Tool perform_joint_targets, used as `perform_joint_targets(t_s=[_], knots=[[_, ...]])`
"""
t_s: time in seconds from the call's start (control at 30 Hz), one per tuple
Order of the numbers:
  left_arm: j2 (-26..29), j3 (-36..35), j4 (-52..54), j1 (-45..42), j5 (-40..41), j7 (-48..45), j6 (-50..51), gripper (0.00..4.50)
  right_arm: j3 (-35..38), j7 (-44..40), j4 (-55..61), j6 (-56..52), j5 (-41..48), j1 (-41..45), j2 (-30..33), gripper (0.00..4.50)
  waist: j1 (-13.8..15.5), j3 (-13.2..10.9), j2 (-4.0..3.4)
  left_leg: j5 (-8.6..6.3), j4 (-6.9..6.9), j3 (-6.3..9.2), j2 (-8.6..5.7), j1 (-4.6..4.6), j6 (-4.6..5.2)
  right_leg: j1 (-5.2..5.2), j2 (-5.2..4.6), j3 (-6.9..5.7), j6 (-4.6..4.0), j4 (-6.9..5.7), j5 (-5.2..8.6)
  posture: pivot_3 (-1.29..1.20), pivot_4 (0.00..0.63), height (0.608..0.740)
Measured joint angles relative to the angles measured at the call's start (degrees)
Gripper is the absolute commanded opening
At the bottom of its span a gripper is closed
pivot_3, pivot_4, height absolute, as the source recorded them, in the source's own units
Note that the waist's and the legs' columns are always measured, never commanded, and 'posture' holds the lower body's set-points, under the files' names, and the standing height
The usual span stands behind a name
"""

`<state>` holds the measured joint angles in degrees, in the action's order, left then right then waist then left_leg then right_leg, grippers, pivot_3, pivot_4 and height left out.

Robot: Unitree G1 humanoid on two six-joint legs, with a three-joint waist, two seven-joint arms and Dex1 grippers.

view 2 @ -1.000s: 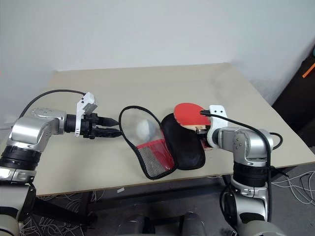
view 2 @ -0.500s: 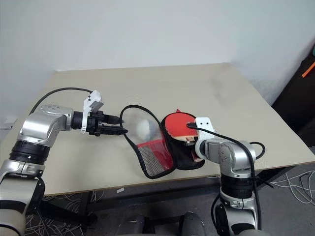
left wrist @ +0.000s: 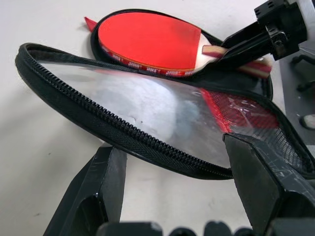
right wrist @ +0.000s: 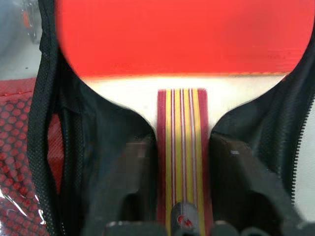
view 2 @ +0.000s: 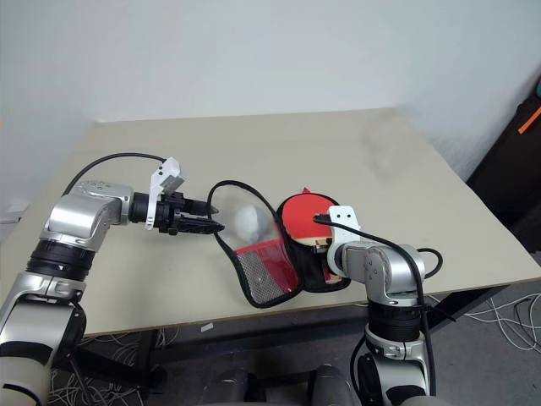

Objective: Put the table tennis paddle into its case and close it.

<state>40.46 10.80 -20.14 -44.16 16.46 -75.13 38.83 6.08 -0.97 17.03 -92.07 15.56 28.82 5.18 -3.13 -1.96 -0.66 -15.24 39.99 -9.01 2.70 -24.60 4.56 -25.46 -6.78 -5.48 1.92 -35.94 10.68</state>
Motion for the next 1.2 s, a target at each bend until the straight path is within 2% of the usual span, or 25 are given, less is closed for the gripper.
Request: perform_joint_targets(t_s=[0.13,0.37,0.5,0.63,0.73,0.87,1.03,1.2], knots=[[0.08,0.00,0.03,0.00,-0.01,-0.38,0.02,3.21,-0.56,-1.93,-0.41,0.02,0.34,1.11,2.09,4.40,0.02,0.00,0.00,0.00,0.00,0.00,-0.01,0.00,0.00,0.00,-0.01,0.00,0.00,0.00,0.00,0.00,0.000,0.724],[1.67,-0.08,0.90,0.07,0.01,-0.89,0.49,3.21,3.07,-11.72,4.56,4.42,5.73,7.06,10.04,4.40,0.03,0.01,0.03,0.00,0.00,0.04,0.01,0.02,0.01,0.02,0.03,0.01,0.06,0.02,0.04,0.00,0.000,0.724],[4.43,-1.41,1.88,1.07,0.46,-1.26,1.49,3.21,4.42,-15.42,0.84,10.19,6.35,9.49,17.56,4.40,0.04,0.02,0.06,0.00,0.00,0.04,-0.02,0.01,0.03,0.02,-0.01,0.02,0.07,0.05,0.04,0.00,0.000,0.724],[7.78,-3.12,4.06,1.56,2.37,-2.71,4.17,3.21,3.42,-15.42,-3.63,14.09,5.10,9.27,18.42,4.40,0.01,0.02,0.05,0.00,0.00,0.02,0.03,0.02,0.03,0.00,0.03,0.03,0.08,0.03,0.05,0.00,0.000,0.724],[9.57,-3.10,4.97,3.23,2.46,-3.64,4.75,2.65,2.22,-15.41,-4.95,15.65,4.98,9.07,17.94,4.43,0.03,0.01,0.04,0.01,0.00,0.01,0.03,0.02,0.03,0.00,0.03,0.04,0.07,0.02,0.05,0.00,0.000,0.724],[10.87,-3.04,5.25,4.74,2.41,-4.35,5.01,1.28,1.17,-15.20,-5.63,18.12,4.58,8.98,16.77,4.43,0.13,0.01,0.05,0.01,0.00,0.04,0.00,0.01,0.03,0.02,-0.01,0.01,0.08,0.03,0.05,0.00,0.000,0.724],[8.29,-0.30,4.38,5.61,0.13,-2.72,3.25,1.28,1.12,-15.37,-6.11,21.04,4.60,8.84,16.64,4.43,0.13,0.02,0.05,0.01,0.00,0.03,-0.02,0.01,0.03,0.03,-0.01,0.00,0.07,0.03,0.05,0.00,0.000,0.724],[1.71,3.00,2.98,6.08,-0.87,-1.97,1.37,1.28,3.55,-15.81,-6.19,25.78,4.79,9.16,17.84,4.43,0.16,0.02,0.05,0.02,0.01,0.03,-0.03,0.01,0.05,0.06,-0.01,0.00,0.08,0.05,0.04,0.00,0.000,0.724]])
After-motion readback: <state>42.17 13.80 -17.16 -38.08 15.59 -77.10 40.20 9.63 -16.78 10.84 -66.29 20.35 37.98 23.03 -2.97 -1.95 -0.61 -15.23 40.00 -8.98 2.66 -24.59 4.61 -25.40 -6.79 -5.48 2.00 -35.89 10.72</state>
